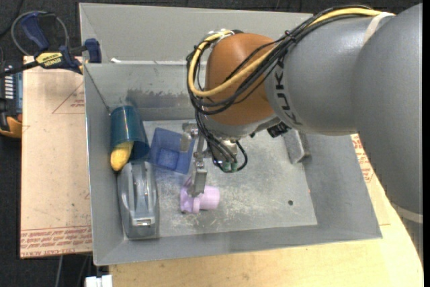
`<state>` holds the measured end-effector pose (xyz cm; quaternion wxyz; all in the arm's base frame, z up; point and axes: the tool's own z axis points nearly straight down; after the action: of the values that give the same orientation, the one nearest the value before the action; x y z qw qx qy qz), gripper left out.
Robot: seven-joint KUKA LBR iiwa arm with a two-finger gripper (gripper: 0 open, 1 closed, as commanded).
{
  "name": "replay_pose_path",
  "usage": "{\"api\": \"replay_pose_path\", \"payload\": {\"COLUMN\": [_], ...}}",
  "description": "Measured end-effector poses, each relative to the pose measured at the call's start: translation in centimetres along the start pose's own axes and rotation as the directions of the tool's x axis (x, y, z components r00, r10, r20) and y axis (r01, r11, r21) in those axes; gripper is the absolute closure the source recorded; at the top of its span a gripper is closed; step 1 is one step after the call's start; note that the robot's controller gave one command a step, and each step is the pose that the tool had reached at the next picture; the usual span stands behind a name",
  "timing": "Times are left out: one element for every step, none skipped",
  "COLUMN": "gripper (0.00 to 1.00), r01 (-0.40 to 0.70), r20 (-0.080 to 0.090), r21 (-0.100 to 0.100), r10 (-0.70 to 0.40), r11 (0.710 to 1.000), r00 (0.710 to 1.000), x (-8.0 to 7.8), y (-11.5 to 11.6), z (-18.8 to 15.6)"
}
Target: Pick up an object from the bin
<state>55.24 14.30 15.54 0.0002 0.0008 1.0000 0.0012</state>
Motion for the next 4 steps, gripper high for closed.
{"api": "replay_pose_path", "payload": {"gripper": [0.0,0.0,0.0,0.0], "r01": [0.0,-0.228,-0.037,-0.134], "r20": [0.0,0.003,0.002,0.003], "r21": [0.0,-0.001,-0.002,-0.002], "r10": [0.0,0.228,0.037,0.134], "r11": [1.0,0.974,0.999,0.991], "r00": [1.0,0.974,0.999,0.991], "x": [0.0,-3.2,-2.8,-3.3], "y": [0.0,-2.5,-0.6,1.5], "z": [0.0,0.7,1.1,4.2]}}
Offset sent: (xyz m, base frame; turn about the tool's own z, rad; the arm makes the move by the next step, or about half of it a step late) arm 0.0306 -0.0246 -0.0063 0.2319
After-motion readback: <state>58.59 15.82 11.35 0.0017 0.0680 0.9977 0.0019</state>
